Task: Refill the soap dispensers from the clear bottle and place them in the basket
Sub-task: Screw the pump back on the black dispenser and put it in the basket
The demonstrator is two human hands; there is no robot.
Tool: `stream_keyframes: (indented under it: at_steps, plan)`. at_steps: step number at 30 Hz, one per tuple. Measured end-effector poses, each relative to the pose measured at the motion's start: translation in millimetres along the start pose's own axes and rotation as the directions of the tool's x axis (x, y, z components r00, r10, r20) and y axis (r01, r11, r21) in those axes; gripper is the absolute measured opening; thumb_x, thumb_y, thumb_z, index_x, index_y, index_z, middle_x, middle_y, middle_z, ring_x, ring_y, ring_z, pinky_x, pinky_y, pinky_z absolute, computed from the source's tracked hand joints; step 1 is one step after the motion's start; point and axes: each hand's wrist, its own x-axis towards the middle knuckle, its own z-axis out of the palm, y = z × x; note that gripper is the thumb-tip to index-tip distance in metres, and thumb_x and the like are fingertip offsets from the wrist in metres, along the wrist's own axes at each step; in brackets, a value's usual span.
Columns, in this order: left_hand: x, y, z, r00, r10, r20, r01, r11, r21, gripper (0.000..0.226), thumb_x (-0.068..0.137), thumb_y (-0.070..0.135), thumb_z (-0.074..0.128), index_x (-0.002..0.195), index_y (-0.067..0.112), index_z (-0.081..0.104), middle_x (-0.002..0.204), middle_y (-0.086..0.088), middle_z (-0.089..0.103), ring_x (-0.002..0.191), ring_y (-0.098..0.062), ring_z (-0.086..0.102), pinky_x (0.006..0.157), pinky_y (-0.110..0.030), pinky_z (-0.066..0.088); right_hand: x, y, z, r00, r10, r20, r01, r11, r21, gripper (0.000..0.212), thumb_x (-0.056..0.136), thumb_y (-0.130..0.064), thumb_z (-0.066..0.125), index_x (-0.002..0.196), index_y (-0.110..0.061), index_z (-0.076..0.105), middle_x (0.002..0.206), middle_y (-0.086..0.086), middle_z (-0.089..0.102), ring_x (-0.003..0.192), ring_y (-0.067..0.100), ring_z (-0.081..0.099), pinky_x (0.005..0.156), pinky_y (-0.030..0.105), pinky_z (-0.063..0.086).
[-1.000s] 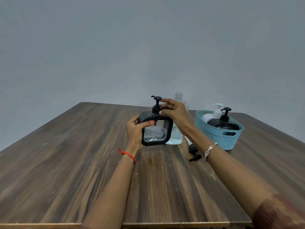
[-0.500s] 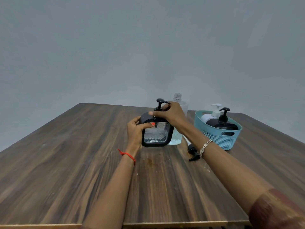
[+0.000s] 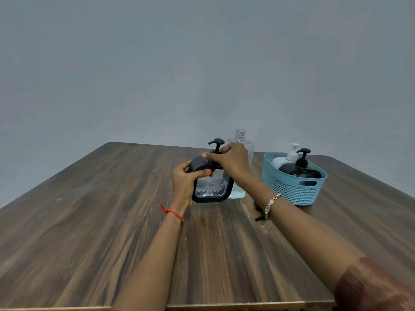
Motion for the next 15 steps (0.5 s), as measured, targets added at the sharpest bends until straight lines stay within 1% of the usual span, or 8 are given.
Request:
stream_keyframes:
  at_steps: [3,5,6,8,10,11,13,15]
  plan:
    - [0,-1,1,1.0,-0.007,0.001,0.007,1.0,0.013,0.032,0.062,-0.012,0.072,0.092,-0.002,0.065,0.084,-0.017,0.068,0.072,-0.03,0.066,0.069,-0.037,0.056,-2,3,6,0.997,-0.026,-0.079,0.025,1.0,-0.017,0.052,0.067,-0.024,0.082,0.035,-0.016,0.041,0.033,-0.01,0.039,0.036,0.007,0.037,0.043,0.017,0.029]
    - [0,-1,1,1.0,-0.012,-0.001,0.012,1.0,0.016,0.031,0.062,-0.012,0.072,0.089,0.0,0.065,0.083,-0.016,0.068,0.071,-0.03,0.066,0.069,-0.038,0.056,-1,4,7,0.995,-0.044,-0.089,0.042,0.999,-0.024,0.053,0.069,-0.023,0.081,0.039,-0.017,0.038,0.039,-0.007,0.039,0.041,0.009,0.037,0.046,0.019,0.03]
    - [0,-1,1,1.0,-0.014,-0.003,0.014,1.0,0.014,0.03,0.062,-0.013,0.072,0.089,0.0,0.065,0.082,-0.016,0.068,0.069,-0.029,0.066,0.068,-0.037,0.056,-1,4,6,0.997,-0.039,-0.069,0.038,0.999,-0.025,0.048,0.069,-0.024,0.081,0.044,-0.016,0.04,0.045,-0.005,0.042,0.046,0.01,0.04,0.049,0.021,0.032]
    - [1,0,0,1.0,-0.02,-0.003,0.02,1.0,-0.001,0.029,0.062,-0.013,0.071,0.087,0.0,0.065,0.08,-0.014,0.069,0.068,-0.027,0.066,0.064,-0.033,0.057,2,5,1,1.0,-0.014,0.019,0.014,1.0,0.02,0.032,0.067,-0.025,0.081,0.061,-0.013,0.052,0.062,-0.002,0.054,0.058,0.011,0.052,0.058,0.023,0.042]
    - [1,1,-1,1.0,-0.025,0.004,0.025,1.0,-0.013,0.028,0.063,-0.013,0.071,0.087,0.001,0.065,0.08,-0.015,0.068,0.068,-0.028,0.066,0.062,-0.032,0.057,5,5,-6,0.985,0.004,0.172,-0.017,0.997,0.074,0.025,0.068,-0.02,0.081,0.081,-0.008,0.064,0.078,0.003,0.065,0.07,0.014,0.062,0.07,0.029,0.051]
    - [1,1,-1,1.0,-0.028,0.005,0.028,1.0,-0.015,0.028,0.063,-0.013,0.07,0.087,0.0,0.065,0.08,-0.016,0.068,0.068,-0.029,0.065,0.062,-0.032,0.057,7,7,-10,0.971,0.008,0.238,-0.028,0.997,0.078,0.023,0.07,-0.017,0.079,0.086,-0.007,0.067,0.081,0.004,0.067,0.072,0.015,0.064,0.074,0.03,0.052]
    - [1,1,-2,1.0,-0.029,0.007,0.029,0.999,-0.018,0.029,0.062,-0.012,0.071,0.087,0.0,0.066,0.082,-0.017,0.068,0.069,-0.03,0.065,0.064,-0.034,0.057,8,7,-15,0.955,0.018,0.296,-0.046,0.995,0.091,0.021,0.071,-0.013,0.078,0.089,-0.006,0.07,0.078,0.002,0.068,0.069,0.013,0.064,0.071,0.023,0.052]
    - [0,1,-1,1.0,-0.027,0.013,0.027,0.999,-0.024,0.03,0.06,-0.01,0.072,0.087,0.001,0.067,0.081,-0.017,0.069,0.068,-0.028,0.066,0.064,-0.033,0.057,8,7,-15,0.96,0.037,0.279,-0.07,0.992,0.109,0.025,0.07,-0.013,0.079,0.091,-0.005,0.07,0.078,0.002,0.069,0.067,0.011,0.064,0.065,0.018,0.052]
